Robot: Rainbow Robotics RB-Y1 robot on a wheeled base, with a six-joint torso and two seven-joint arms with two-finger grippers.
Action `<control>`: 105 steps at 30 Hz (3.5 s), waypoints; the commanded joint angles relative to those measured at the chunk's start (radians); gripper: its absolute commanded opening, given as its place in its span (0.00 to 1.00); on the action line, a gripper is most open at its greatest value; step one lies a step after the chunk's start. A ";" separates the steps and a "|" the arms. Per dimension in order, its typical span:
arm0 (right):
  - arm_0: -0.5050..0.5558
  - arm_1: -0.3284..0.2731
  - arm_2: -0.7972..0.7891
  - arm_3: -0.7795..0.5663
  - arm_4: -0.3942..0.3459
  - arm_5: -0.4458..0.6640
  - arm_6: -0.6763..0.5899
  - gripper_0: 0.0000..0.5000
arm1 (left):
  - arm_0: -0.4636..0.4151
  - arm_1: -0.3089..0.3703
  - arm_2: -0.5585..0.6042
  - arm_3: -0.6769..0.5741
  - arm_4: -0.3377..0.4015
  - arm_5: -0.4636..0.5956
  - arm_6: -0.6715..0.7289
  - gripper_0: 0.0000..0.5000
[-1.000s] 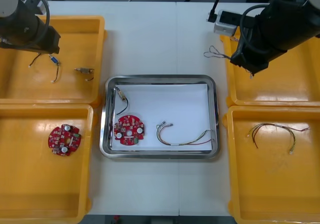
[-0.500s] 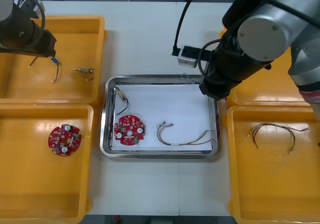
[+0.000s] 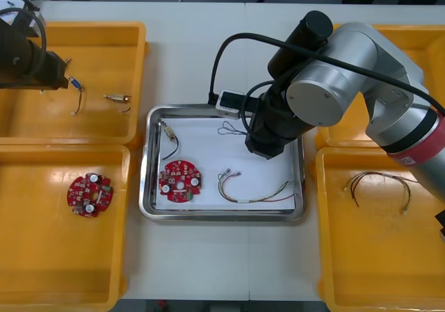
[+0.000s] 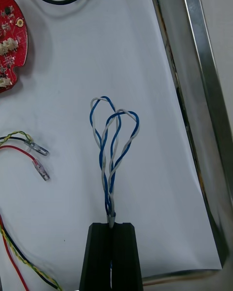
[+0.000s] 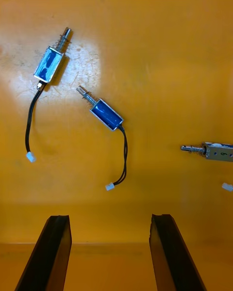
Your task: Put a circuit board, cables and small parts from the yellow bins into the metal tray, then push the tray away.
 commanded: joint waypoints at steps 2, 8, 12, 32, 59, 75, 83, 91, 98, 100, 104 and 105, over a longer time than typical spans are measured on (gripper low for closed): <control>0.003 0.020 0.054 0.026 0.018 -0.062 -0.014 0.00 | 0.006 -0.037 0.036 -0.032 -0.092 -0.012 0.186 0.94; 0.001 0.020 0.091 0.064 0.040 -0.120 0.006 0.00 | 0.006 -0.071 0.047 -0.029 -0.121 -0.012 0.223 0.95; -0.011 0.020 0.112 0.099 0.046 -0.142 0.022 0.00 | 0.006 -0.089 0.053 -0.026 -0.110 -0.010 0.281 0.95; -0.014 0.021 0.146 0.122 0.061 -0.146 0.032 0.80 | -0.010 -0.197 0.053 -0.026 -0.248 0.030 0.525 0.94; -0.027 0.023 -0.158 -0.025 -0.024 0.182 0.031 1.00 | -0.080 -0.302 0.055 0.001 -0.388 0.107 1.022 0.95; -0.019 -0.009 -0.471 -0.092 -0.055 0.402 -0.271 1.00 | -0.191 -0.374 0.061 0.186 -0.420 0.018 1.041 0.96; 0.070 -0.080 -0.566 -0.160 -0.061 0.402 -0.480 1.00 | -0.205 -0.399 0.064 0.225 -0.418 -0.019 1.038 0.96; 0.202 -0.175 -0.614 -0.269 -0.057 0.402 -0.635 1.00 | -0.217 -0.419 0.064 0.258 -0.418 -0.021 1.041 0.96; 0.289 -0.226 -0.667 -0.316 -0.063 0.402 -0.716 1.00 | -0.218 -0.419 0.068 0.293 -0.423 -0.050 1.038 0.96; 0.320 -0.235 -0.695 -0.324 -0.066 0.402 -0.722 1.00 | -0.218 -0.419 0.068 0.304 -0.423 -0.056 1.038 0.96; 0.371 -0.249 -0.742 -0.336 -0.069 0.402 -0.732 1.00 | -0.217 -0.419 0.068 0.308 -0.424 -0.059 1.041 0.96; 0.391 -0.250 -0.759 -0.339 -0.070 0.402 -0.733 1.00 | -0.218 -0.420 0.068 0.310 -0.424 -0.059 1.041 0.97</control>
